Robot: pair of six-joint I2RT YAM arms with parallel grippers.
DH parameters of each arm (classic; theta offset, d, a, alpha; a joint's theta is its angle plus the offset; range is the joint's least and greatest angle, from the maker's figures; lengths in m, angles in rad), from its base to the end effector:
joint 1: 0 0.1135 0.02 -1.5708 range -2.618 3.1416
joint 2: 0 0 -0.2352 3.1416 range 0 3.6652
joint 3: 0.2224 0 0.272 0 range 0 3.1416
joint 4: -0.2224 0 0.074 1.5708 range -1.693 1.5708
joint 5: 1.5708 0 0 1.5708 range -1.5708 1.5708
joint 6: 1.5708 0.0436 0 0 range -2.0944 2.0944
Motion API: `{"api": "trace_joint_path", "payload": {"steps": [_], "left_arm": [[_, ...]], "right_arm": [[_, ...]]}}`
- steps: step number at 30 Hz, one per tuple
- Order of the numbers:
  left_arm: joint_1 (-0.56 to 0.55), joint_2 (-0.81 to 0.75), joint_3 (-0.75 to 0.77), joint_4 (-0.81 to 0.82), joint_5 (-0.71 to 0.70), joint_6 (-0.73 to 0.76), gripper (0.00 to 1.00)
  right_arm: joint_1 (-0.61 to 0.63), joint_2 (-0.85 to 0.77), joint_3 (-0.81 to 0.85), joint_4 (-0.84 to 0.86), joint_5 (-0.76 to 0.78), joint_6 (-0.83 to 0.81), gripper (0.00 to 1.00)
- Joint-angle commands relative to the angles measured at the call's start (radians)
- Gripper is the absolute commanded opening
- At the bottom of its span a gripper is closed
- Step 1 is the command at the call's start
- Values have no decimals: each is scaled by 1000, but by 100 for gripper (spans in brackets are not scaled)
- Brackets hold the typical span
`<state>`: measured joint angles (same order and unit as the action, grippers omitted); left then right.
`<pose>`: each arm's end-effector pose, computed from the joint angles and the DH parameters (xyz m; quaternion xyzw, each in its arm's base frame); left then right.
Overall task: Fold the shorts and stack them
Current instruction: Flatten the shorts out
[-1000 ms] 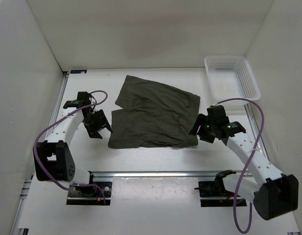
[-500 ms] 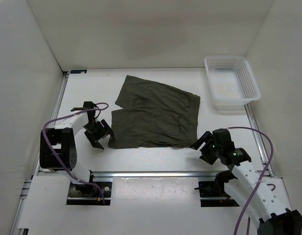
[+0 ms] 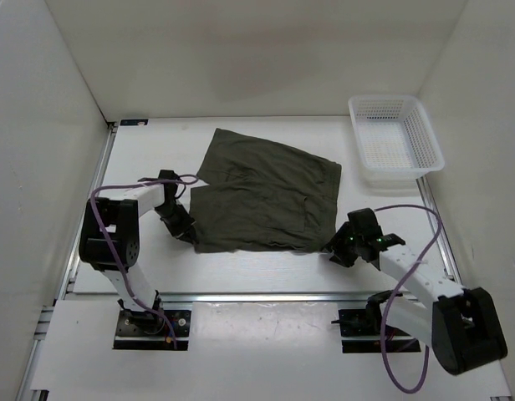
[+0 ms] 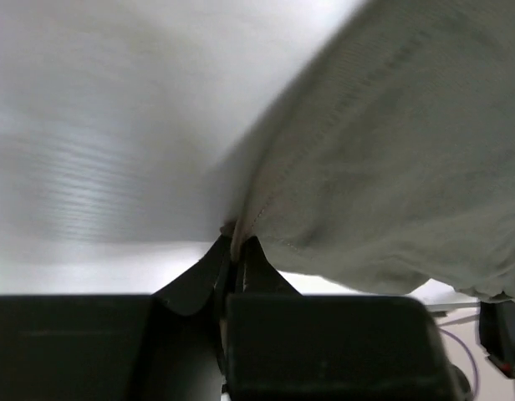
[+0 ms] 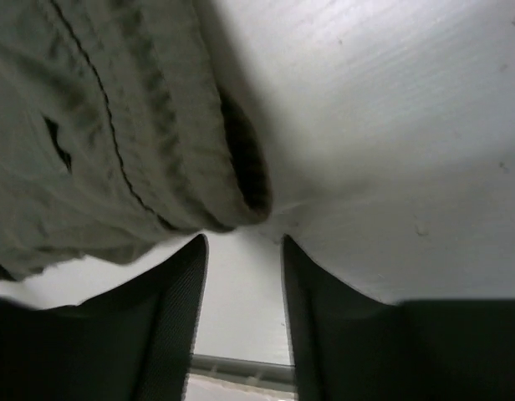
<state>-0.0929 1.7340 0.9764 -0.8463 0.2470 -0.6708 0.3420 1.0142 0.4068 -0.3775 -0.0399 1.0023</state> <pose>0.2861 -0.0374 0.0906 0.2847 -0.9505 0.1082 0.0611 0.1999 0.0730 0.1131 0.3049 0.9074 0.1947 0.2140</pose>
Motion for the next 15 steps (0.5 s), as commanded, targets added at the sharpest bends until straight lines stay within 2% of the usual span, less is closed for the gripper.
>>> {"api": "trace_joint_path", "payload": {"steps": [1,3,4,7,15], "left_arm": [[-10,-1,44,52,-28,-4,10],[-10,-25,76,23,-37,-4,10],[-10,-40,94,10,-46,10,10],[-10,-65,212,-80,-84,34,10],[-10,-148,531,-273,-179,53,10]], "right_arm": [[2,90,73,120,27,-51,43],[2,119,107,132,37,-88,31],[2,145,160,118,57,-105,20],[2,179,307,33,130,-183,0],[2,109,516,-98,178,-280,0]]}}
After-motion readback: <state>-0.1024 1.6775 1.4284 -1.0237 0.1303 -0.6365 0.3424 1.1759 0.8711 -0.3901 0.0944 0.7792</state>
